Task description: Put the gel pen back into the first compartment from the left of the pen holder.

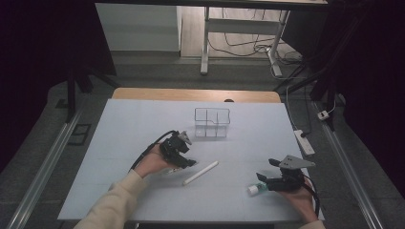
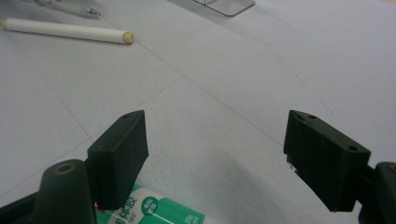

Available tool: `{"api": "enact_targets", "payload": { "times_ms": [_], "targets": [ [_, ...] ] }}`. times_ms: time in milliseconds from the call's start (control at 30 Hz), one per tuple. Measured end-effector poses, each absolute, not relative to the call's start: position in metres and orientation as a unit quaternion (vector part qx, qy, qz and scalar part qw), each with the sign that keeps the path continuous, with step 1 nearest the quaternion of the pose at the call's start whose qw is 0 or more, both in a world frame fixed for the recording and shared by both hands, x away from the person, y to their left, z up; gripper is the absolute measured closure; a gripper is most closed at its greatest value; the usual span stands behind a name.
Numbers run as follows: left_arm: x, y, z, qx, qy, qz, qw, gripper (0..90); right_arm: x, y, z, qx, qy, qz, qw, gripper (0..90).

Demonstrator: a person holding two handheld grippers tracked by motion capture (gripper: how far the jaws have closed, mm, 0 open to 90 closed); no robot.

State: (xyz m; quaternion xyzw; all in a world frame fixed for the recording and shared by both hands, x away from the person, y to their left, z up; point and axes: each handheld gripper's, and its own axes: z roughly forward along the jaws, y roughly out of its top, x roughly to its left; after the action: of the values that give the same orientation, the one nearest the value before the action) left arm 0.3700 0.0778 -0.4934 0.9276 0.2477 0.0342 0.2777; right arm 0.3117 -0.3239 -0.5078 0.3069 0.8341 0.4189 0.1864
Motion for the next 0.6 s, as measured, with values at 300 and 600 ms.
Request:
{"api": "enact_targets", "payload": {
  "times_ms": [300, 600],
  "targets": [
    [0.374, 0.071, -0.503, 0.935, 0.245, 0.032, 0.254, 38.1, 0.312, -0.324, -0.508, 0.306, 0.832, 0.425, 0.183, 21.4],
    [0.375, 0.068, -0.507, 0.940, 0.236, 0.023, 0.244, 47.6, 0.312, -0.323, -0.508, 0.306, 0.834, 0.420, 0.185, 21.4]
  ]
}}
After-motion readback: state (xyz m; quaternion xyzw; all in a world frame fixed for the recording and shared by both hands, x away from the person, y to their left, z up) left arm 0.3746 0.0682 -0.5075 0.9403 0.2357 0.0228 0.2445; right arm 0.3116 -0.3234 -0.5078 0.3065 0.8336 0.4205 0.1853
